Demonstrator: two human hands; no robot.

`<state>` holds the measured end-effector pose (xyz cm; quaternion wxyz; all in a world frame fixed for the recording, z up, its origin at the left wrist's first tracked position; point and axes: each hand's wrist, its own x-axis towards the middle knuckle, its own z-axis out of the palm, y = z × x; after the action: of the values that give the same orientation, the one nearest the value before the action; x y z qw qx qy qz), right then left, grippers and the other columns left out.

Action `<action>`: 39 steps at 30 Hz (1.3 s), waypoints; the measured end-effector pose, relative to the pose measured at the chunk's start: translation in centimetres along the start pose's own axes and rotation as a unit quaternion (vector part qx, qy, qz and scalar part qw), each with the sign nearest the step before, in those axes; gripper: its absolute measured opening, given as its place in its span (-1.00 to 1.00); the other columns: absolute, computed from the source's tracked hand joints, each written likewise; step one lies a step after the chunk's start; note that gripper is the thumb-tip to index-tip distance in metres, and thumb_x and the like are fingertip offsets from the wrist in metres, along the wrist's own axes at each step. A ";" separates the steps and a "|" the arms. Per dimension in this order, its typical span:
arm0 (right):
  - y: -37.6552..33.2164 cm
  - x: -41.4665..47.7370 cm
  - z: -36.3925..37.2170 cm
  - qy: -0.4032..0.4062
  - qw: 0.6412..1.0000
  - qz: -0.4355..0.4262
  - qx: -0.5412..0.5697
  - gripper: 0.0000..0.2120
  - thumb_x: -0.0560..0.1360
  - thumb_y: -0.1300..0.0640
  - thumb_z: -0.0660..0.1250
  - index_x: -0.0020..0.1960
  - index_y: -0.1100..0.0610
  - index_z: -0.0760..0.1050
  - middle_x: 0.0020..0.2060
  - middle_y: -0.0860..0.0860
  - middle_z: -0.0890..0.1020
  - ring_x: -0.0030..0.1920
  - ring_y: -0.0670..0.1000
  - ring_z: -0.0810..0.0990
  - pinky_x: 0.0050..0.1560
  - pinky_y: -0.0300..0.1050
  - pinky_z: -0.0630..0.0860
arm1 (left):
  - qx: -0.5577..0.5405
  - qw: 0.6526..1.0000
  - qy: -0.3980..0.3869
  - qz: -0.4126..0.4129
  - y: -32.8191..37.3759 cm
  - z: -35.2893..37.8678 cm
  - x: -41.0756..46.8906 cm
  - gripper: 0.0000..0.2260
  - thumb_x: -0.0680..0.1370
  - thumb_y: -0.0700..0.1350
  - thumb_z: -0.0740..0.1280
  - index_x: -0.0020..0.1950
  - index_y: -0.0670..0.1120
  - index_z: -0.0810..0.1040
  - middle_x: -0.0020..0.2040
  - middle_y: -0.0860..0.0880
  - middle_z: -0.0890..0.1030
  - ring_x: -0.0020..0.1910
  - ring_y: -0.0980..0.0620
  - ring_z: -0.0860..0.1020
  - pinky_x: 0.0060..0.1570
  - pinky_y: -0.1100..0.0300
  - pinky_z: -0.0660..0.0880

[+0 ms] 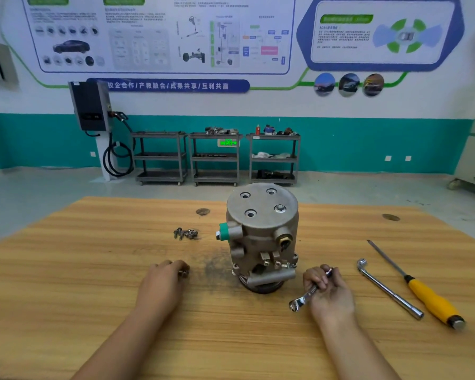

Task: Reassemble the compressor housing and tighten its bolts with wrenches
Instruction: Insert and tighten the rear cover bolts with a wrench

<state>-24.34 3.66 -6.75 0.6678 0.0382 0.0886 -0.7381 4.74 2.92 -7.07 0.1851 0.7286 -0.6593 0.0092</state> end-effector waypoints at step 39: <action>-0.1 0.3 -0.2 0.039 0.999 -0.009 -0.013 -0.67 0.62 0.08 0.02 -0.29 0.15 0.27 -0.63 -0.02 0.24 -0.65 -0.08 0.21 -0.39 -0.27 0.17 | -0.414 0.897 0.090 0.126 17.9 -13.2 2.5 -0.96 0.53 -0.06 0.36 -0.11 0.07 0.58 -0.24 0.20 0.57 -0.21 0.31 0.50 -0.30 0.45 0.33</action>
<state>-24.48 3.37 -7.00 0.6578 0.0575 0.1240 -0.7406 -9.17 3.12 10.47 0.5261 0.4929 -0.6704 -0.1759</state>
